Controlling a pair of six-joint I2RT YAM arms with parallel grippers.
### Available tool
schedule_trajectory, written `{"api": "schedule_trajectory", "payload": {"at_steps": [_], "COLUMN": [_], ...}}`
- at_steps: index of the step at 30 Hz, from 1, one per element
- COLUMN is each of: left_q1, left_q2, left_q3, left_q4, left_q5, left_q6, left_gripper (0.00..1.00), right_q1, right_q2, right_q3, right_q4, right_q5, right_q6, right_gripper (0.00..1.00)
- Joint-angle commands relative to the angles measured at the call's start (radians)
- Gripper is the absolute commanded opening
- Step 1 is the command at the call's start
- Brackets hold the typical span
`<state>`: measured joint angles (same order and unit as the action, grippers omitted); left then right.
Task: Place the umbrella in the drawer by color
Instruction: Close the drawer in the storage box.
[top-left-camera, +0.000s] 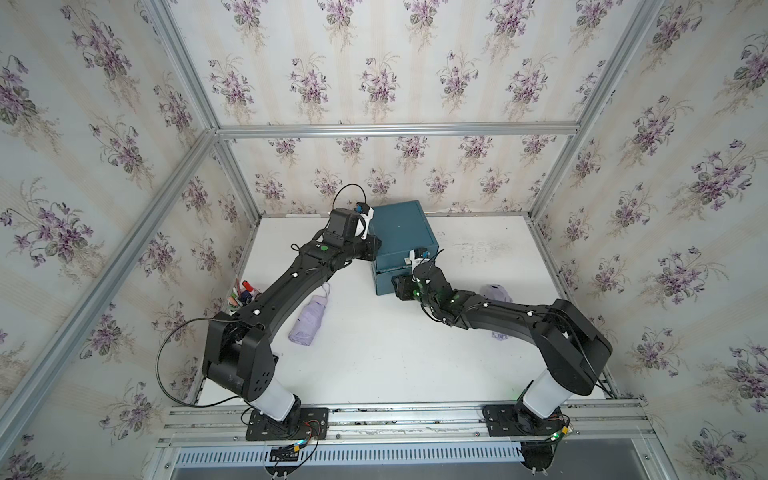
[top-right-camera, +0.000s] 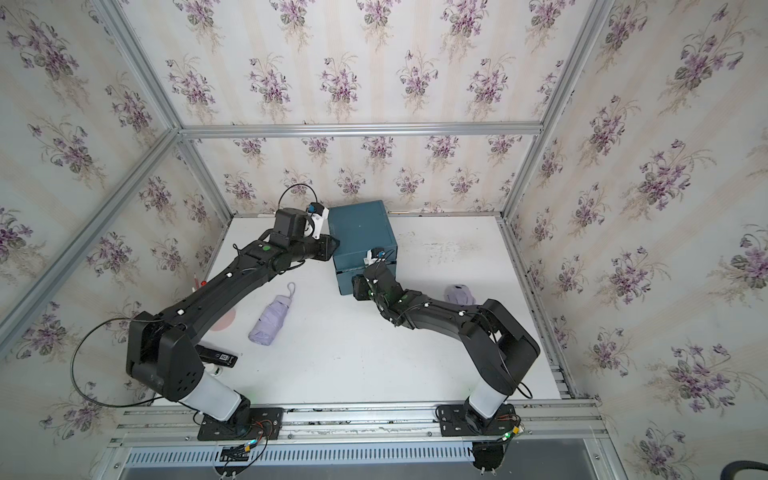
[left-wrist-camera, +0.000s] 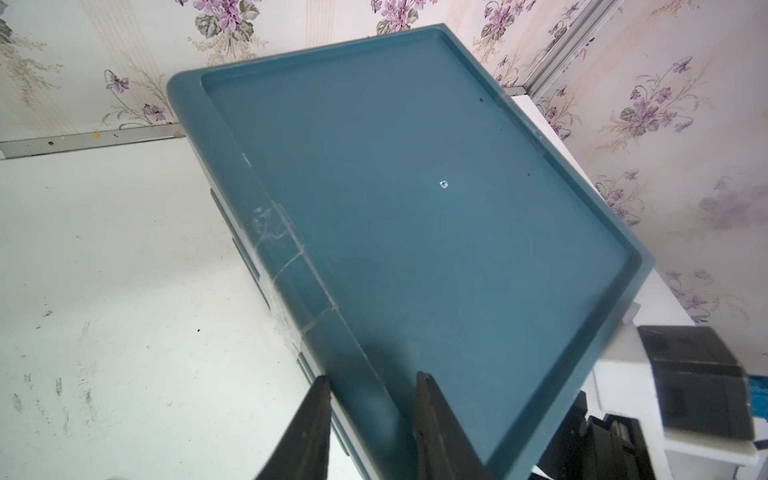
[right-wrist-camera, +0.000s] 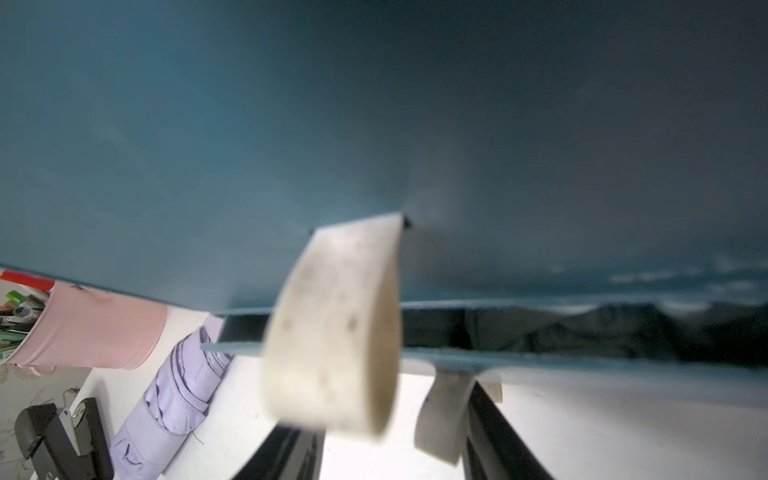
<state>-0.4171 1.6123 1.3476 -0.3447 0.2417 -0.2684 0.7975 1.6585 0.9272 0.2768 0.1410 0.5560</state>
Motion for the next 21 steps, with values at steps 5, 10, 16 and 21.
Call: {"api": "schedule_trajectory", "payload": {"at_steps": [5,10,16,21], "left_q1": [-0.011,-0.011,-0.010,-0.005], "left_q2": [0.022,0.001,-0.033,-0.007], "left_q3": [-0.039,-0.025,0.018,0.060], "left_q4": [-0.500,-0.515,-0.475,-0.451], "left_q5": [0.083,0.052,0.067,0.014], "left_q6": [0.063,0.043,-0.018,-0.067], "left_gripper": [0.36,0.49,0.65,0.69], "right_q1": [-0.003,0.000,-0.008,-0.046], "right_q2": [-0.009,-0.055,-0.167,-0.250], "right_q3": [0.021,-0.014,-0.094,-0.181], "right_q4": [0.113,0.060,-0.079,-0.002], "right_q5": [0.036,0.039,0.086,-0.080], "right_q6": [-0.083,-0.087,-0.020,0.083], "right_gripper": [0.52,0.53,0.59,0.56]}}
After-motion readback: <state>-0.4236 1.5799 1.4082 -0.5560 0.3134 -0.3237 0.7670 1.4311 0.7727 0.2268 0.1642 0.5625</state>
